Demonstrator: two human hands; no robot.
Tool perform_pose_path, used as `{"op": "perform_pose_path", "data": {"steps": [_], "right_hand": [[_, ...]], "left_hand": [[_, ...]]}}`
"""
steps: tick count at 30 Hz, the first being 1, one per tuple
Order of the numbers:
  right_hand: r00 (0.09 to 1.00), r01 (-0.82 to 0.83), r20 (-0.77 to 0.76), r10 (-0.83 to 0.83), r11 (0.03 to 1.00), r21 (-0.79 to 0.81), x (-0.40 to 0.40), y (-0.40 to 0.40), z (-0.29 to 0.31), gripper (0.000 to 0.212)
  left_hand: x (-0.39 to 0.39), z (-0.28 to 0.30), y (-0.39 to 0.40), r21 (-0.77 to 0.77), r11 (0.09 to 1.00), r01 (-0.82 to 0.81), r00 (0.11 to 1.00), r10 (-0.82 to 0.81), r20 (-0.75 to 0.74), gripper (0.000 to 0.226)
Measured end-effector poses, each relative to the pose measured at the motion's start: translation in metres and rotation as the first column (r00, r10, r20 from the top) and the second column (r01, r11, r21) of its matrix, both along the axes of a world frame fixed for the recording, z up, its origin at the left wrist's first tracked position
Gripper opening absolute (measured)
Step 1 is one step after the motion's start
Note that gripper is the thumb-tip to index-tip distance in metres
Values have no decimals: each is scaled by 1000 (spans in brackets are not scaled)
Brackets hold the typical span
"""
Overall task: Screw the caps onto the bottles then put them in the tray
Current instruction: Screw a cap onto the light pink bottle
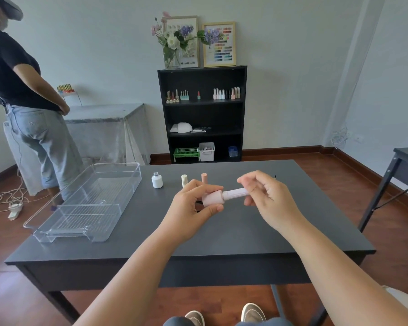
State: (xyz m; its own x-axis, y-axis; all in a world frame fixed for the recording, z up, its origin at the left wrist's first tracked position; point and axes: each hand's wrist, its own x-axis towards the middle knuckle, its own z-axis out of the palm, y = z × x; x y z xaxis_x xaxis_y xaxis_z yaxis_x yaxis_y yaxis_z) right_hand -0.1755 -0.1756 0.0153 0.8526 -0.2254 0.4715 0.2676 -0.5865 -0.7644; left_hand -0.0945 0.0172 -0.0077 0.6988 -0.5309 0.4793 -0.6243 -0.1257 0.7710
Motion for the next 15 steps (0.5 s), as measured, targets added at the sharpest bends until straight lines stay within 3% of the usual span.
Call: {"op": "perform_pose_path", "data": {"steps": [2, 4, 5, 6, 8, 12, 15], "right_hand": [[996, -78, -27, 90, 953, 294, 2, 0, -2, 45], [953, -251, 32, 302, 725, 642, 3, -3, -5, 41], [923, -308, 74, 377, 613, 727, 3, -5, -7, 34], [899, -351, 102, 426, 561, 750, 4, -5, -11, 31], [888, -382, 124, 442, 562, 734, 7, -2, -16, 33], [960, -249, 115, 253, 597, 763, 13, 11, -14, 19], [976, -198, 100, 193, 600, 775, 18, 16, -15, 49]], "left_hand": [[1, 0, 1, -2, 1000, -10, 1000, 10, -8, 36], [2, -1, 1, -8, 1000, -22, 999, 22, -27, 35], [3, -1, 2, -10, 1000, -26, 999, 26, -39, 35], [2, -1, 2, -13, 1000, -27, 998, 27, -52, 34], [2, -1, 2, -14, 1000, -27, 997, 26, -68, 34], [-1, -1, 2, -22, 1000, -23, 998, 21, -51, 33], [-2, -1, 1, -22, 1000, -17, 1000, 17, -23, 34]]}}
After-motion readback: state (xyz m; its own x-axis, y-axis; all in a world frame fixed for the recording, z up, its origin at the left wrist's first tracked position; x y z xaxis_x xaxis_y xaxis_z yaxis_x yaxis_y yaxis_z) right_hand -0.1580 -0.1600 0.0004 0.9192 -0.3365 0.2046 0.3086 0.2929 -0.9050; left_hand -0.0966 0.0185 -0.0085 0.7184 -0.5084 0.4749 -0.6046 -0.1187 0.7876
